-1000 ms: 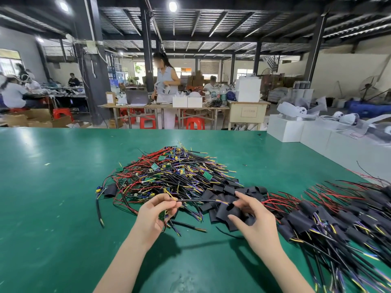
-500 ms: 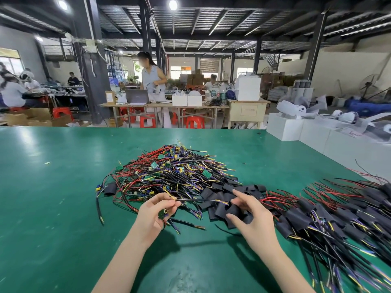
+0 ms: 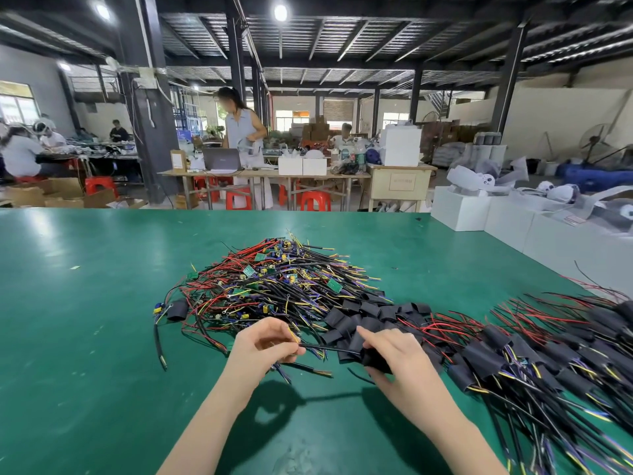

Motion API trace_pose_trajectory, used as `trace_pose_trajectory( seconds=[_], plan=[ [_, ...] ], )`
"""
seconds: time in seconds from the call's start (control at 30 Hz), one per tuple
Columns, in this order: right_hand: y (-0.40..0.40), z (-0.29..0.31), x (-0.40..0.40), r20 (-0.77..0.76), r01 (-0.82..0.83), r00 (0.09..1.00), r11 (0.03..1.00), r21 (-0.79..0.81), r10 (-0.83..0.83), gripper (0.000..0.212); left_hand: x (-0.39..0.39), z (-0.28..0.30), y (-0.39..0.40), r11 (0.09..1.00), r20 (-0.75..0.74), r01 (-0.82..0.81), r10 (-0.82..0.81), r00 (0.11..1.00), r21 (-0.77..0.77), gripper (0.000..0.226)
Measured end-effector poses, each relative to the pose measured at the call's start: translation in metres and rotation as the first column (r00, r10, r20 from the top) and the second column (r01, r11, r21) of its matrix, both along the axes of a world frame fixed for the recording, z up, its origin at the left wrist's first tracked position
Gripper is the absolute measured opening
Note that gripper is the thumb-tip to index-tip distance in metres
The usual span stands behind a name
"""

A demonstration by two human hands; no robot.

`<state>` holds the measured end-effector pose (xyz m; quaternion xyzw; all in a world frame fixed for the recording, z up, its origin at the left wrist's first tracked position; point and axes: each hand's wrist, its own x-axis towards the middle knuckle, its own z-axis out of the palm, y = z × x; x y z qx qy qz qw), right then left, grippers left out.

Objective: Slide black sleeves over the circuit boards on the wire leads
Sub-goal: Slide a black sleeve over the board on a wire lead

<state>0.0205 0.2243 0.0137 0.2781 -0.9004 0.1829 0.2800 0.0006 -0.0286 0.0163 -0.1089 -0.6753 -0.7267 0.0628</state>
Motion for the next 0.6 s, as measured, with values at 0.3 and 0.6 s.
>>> trace_pose_trajectory(
  seconds=[0.3,0.6],
  plan=[
    [-0.022,-0.002,0.007,0.024,-0.111,0.993,0.99,-0.087,0.113,0.063,0.007,-0.014,0.025,0.92,-0.04,0.211,-0.237,0.971,-0.331,0.028],
    [-0.011,0.001,0.008,0.117,-0.056,0.988,0.947,-0.318,0.097,0.052,0.006,-0.011,0.01,0.869,-0.032,0.111,-0.144,0.989,-0.483,0.026]
  ],
)
